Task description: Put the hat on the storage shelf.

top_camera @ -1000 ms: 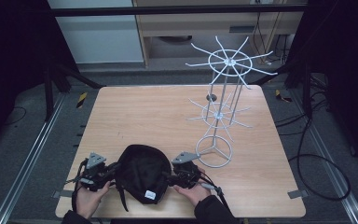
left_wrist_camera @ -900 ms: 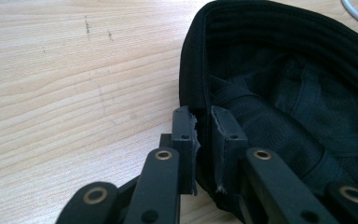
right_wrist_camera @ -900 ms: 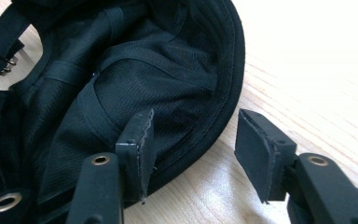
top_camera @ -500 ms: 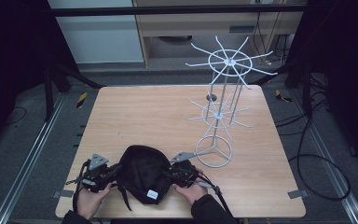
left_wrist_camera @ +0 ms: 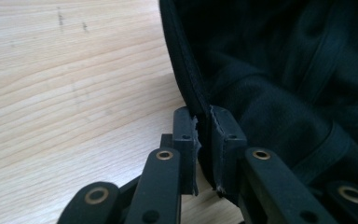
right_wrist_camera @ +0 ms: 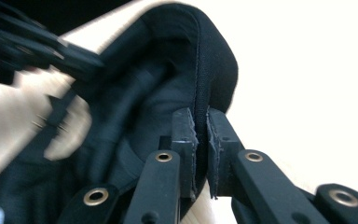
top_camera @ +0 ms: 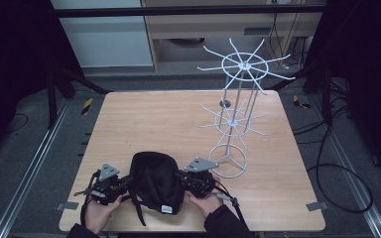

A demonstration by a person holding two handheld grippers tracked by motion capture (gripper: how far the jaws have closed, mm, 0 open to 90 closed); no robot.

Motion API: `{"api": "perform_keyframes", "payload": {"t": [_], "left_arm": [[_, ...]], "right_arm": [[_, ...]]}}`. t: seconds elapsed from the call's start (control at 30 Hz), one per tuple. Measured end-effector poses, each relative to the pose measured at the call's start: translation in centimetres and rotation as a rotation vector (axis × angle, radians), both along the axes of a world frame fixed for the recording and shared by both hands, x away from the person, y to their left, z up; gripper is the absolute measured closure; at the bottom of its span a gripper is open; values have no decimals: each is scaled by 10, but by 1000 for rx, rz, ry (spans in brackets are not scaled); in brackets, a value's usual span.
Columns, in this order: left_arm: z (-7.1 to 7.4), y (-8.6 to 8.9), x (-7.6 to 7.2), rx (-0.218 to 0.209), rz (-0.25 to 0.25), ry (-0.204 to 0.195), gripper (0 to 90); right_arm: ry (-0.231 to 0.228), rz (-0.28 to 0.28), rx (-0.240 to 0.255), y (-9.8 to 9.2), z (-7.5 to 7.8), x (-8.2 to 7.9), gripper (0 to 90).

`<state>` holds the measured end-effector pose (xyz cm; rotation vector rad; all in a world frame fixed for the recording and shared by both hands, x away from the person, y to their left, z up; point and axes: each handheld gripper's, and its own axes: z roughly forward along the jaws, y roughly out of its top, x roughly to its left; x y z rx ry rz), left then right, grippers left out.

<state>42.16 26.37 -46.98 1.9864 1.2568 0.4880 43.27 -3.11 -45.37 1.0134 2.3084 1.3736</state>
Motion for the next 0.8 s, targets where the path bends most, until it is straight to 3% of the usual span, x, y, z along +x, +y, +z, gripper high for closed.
{"api": "perform_keyframes", "payload": {"t": [0.17, 0.3, 0.53, 0.73, 0.8], "left_arm": [[-4, -9, 6, 20, -7, 8, 809], [-7, -12, 11, 17, -10, 14, 802], [-3, -3, 12, -22, 7, 0, 745], [15, 3, 2, -78, 16, -45, 722], [23, 1, -3, -105, -2, -64, 717]], "right_arm": [[-76, 64, 20, 3, 14, -11, 837], [-79, 101, 2, 9, 11, -16, 835], [-71, 79, -11, 8, 7, -15, 832], [-73, 38, -25, 4, 5, -14, 834], [-74, 33, -25, 3, 5, -14, 834]]}}
